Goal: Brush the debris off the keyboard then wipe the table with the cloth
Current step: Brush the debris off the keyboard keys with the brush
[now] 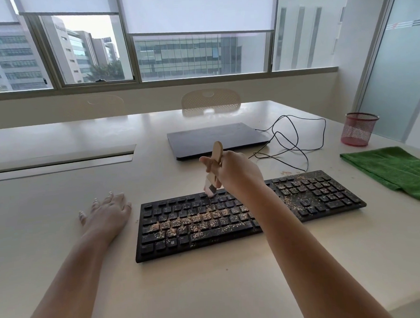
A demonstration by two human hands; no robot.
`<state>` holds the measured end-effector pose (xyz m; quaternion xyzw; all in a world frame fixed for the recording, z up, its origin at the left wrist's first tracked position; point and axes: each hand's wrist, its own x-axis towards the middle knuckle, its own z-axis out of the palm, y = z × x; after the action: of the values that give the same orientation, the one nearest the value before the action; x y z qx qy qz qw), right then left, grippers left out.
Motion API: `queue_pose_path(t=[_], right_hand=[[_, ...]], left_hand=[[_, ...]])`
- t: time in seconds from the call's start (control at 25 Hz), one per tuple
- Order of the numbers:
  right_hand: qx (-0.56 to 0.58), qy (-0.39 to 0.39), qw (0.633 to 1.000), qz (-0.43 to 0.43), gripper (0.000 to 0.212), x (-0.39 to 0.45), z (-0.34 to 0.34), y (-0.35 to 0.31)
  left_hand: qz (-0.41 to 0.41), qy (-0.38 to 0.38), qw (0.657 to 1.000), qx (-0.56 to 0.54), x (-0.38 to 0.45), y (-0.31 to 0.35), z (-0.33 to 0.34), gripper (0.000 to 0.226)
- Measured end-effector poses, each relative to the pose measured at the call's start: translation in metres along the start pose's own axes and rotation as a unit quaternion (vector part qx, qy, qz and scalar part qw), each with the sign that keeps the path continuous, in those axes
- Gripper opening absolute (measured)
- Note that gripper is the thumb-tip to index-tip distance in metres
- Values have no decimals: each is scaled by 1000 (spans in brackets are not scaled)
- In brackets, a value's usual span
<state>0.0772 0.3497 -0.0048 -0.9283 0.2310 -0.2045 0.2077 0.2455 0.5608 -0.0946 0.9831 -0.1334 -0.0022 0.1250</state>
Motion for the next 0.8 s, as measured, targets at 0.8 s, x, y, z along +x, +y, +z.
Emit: queue_pose_path(t=[0.8], right_hand=[[83,25,996,-5,53,-7,0,-4]], left_hand=[[0,1,1000,4,0,-1,1,50]])
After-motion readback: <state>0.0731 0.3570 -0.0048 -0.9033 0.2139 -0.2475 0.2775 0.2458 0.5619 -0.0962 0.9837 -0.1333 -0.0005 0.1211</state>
